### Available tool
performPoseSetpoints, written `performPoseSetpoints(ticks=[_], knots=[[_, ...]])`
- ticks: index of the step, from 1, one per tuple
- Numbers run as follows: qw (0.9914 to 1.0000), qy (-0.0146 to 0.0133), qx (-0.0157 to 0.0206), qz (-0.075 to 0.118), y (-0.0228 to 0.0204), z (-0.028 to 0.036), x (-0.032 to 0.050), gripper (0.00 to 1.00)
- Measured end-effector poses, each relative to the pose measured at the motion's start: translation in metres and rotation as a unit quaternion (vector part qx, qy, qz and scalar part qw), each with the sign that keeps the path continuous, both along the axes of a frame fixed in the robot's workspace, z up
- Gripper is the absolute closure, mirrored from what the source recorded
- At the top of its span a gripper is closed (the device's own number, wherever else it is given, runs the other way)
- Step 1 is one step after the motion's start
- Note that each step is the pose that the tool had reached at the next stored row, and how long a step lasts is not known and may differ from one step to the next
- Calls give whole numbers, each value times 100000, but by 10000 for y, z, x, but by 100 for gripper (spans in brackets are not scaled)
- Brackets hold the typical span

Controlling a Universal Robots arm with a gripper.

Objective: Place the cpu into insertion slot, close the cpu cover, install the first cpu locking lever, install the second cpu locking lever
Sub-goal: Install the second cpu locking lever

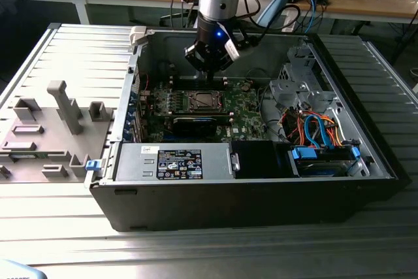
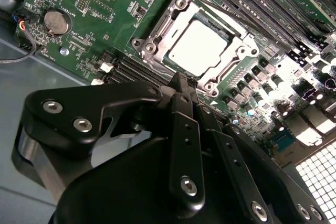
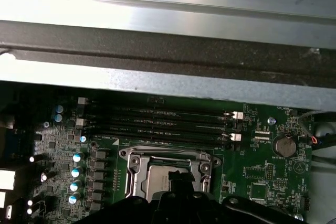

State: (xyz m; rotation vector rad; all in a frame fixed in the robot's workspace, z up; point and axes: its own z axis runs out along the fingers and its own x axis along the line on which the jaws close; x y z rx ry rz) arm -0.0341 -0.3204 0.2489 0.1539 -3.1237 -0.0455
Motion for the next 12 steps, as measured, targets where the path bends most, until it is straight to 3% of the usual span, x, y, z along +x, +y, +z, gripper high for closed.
performPoseSetpoints(ticks=[12], knots=[[100000,0,0,-9,-138,0,0,89]])
